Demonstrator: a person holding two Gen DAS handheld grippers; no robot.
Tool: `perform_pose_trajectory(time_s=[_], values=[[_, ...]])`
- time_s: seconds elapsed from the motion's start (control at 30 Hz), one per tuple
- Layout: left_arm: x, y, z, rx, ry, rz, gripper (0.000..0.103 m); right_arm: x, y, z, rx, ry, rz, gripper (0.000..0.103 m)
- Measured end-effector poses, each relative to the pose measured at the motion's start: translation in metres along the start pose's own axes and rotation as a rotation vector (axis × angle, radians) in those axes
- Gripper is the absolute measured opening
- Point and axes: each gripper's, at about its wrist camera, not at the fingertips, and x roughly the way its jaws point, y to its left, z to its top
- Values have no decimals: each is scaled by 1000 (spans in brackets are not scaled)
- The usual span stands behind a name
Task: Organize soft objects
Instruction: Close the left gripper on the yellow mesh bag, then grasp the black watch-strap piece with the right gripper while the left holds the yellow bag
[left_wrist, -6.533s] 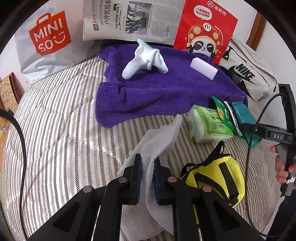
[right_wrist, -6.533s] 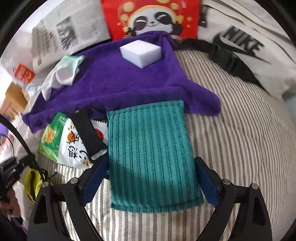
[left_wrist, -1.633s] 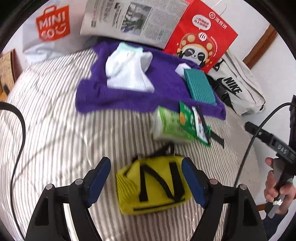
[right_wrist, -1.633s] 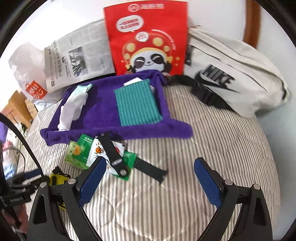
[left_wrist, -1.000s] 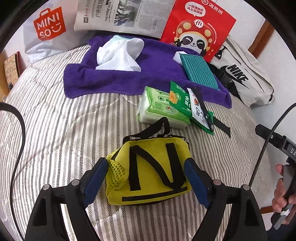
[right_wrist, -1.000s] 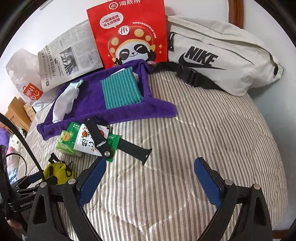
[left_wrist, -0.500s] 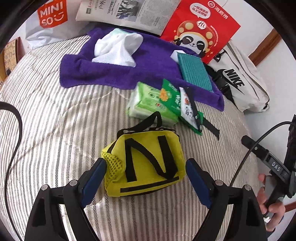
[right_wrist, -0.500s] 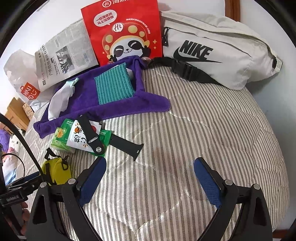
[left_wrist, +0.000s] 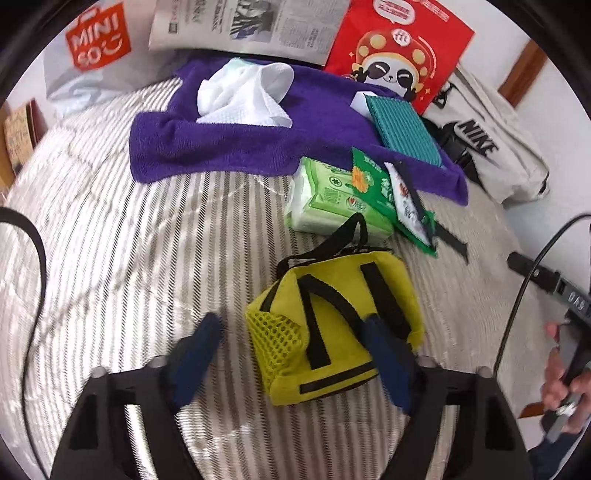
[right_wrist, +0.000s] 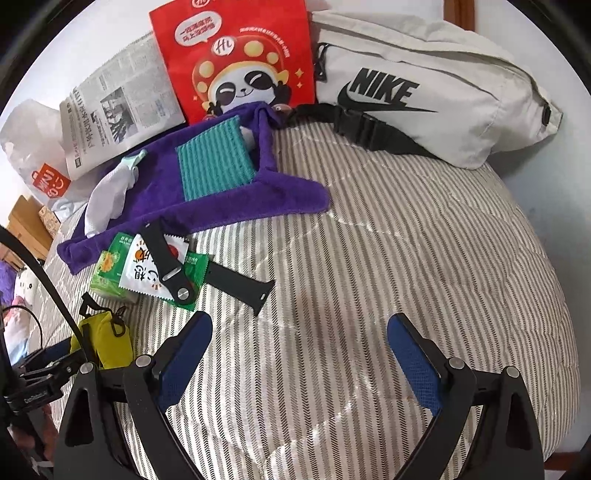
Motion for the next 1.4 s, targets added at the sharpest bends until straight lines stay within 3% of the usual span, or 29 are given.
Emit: perform_pose_trajectory(time_s=[0.1, 0.2, 0.4, 0.8, 0.87, 1.07, 1.4], values=[[-2, 2, -1, 20, -11, -27, 43, 2, 8, -1, -29, 6, -4, 95], [-4, 9, -2, 28, -27, -41, 34, 0, 13, -1, -41, 1, -5, 95], [-6, 27, -4, -23, -57, -119, 29, 3, 14, -1, -42, 6, -16, 95], [-8, 38, -14, -53, -179, -187, 28, 24, 26, 5, -47, 35, -19, 95], [-8, 43, -17, -86, -201, -210, 28, 26, 29, 7, -50, 31, -6, 95], [-10, 43, -16, -41, -202, -213, 26, 33, 49, 15, -87, 13, 67, 93], [-17, 54, -6, 6, -172, -161, 25, 54, 96, 36, -196, -16, 235, 57]])
